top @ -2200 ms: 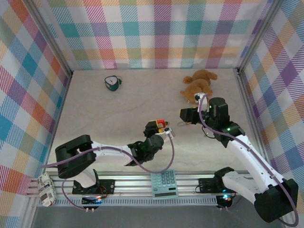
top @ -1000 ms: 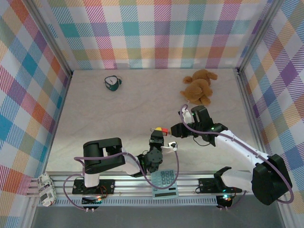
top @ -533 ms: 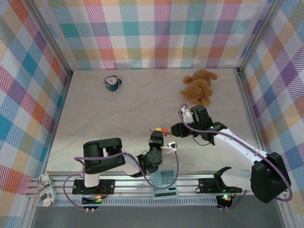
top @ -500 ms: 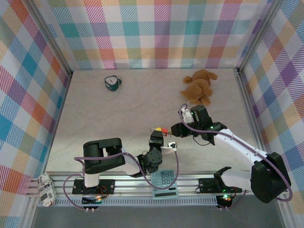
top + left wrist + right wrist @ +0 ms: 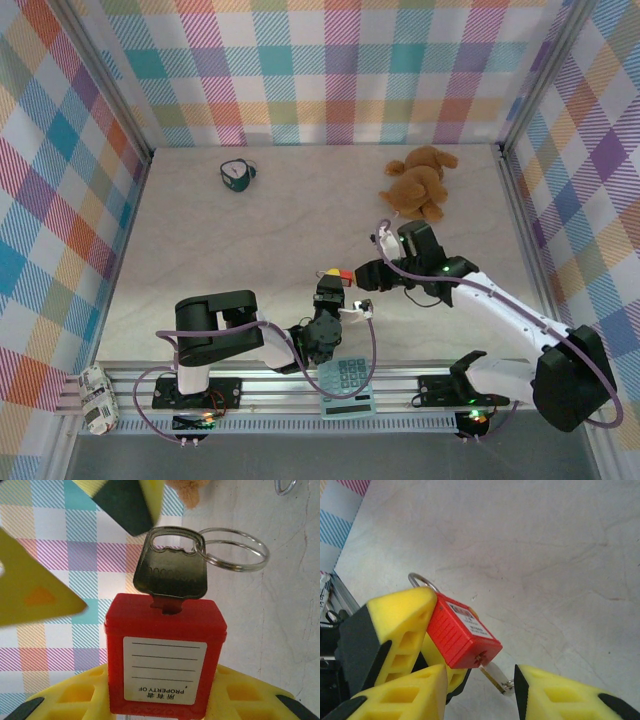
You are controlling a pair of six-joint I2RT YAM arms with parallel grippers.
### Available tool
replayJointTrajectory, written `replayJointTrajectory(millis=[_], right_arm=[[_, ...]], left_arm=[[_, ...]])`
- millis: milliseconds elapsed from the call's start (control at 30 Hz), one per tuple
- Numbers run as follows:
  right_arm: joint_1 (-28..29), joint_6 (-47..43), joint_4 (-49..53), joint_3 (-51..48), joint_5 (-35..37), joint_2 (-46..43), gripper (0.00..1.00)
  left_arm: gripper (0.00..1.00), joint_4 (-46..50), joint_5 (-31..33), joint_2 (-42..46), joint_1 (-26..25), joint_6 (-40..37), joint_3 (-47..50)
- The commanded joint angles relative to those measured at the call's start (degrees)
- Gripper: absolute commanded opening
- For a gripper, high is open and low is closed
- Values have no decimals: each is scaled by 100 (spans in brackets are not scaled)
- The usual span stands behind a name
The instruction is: Unlock with the key
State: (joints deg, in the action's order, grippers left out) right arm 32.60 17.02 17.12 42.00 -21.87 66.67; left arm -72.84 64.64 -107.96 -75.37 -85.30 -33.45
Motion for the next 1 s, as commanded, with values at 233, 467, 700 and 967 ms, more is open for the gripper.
replayJointTrajectory(millis=[233, 467, 700, 967], right_arm=[[53, -83, 239, 161, 342, 74, 41], [50, -40, 267, 206, 602, 100, 41], [45, 11, 227, 278, 651, 240, 40], [45, 127, 308, 311, 754, 350, 40]], left_arm=[[12, -336, 139, 150, -101, 77, 28], [12, -345, 154, 165, -130, 75, 32], [11, -345, 163, 170, -179, 66, 42], [10, -401, 160, 188, -205, 39, 58]])
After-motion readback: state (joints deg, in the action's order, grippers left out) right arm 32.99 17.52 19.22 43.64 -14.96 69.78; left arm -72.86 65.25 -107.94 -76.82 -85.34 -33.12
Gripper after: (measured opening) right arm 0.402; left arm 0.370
